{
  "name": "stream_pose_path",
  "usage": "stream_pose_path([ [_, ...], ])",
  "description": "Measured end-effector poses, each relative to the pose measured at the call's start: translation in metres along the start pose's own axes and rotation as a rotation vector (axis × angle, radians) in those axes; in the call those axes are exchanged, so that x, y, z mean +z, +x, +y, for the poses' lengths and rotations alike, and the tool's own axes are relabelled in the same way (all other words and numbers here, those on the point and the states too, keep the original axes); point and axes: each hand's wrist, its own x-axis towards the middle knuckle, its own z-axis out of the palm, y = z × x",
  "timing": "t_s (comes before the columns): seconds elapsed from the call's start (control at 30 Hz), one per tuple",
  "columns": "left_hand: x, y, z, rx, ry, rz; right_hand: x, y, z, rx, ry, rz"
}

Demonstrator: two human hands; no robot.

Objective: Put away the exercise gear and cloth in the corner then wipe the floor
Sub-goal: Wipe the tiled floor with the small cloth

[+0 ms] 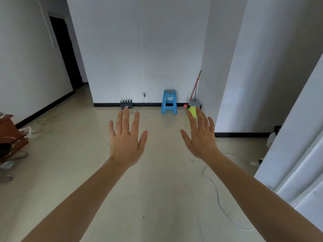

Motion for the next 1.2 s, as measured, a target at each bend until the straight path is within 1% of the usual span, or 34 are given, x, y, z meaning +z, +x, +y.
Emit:
stream_pose_path([
  [0.1, 0.054, 0.085, -0.032, 0.010, -0.005, -0.013, 0.041, 0.085, 0.008, -0.004, -0.018, -0.009],
  [0.2, 0.102, 0.173, -0.049, 0.007, 0.000, -0.024, 0.072, 0.162, 0.027, 0.005, -0.036, 0.006],
  [0.33, 0.182, 0.262, -0.055, 0.078, -0.021, -0.036, 0.130, 0.240, 0.065, 0.046, -0.030, 0.024],
  [0.5, 0.312, 0.372, -0.057, 0.144, 0.001, -0.051, 0.234, 0.348, 0.124, 0.118, 0.003, 0.041],
  [0.63, 0.403, 0.481, -0.055, 0.156, 0.009, -0.094, 0.313, 0.452, 0.175, 0.145, 0.033, 0.005],
  [0.77, 0.465, 0.592, -0.066, 0.140, 0.034, -0.090, 0.367, 0.571, 0.213, 0.141, 0.035, -0.026],
  [0.87, 0.510, 0.661, -0.088, 0.117, 0.009, -0.073, 0.408, 0.652, 0.225, 0.156, 0.066, -0.033],
  [1.0, 0.592, 0.742, -0.130, 0.084, 0.000, -0.067, 0.481, 0.748, 0.237, 0.072, 0.046, -0.029],
  [1.2, 0.736, 0.860, -0.197, 0.040, -0.013, -0.144, 0.610, 0.891, 0.257, 0.083, -0.002, -0.089],
])
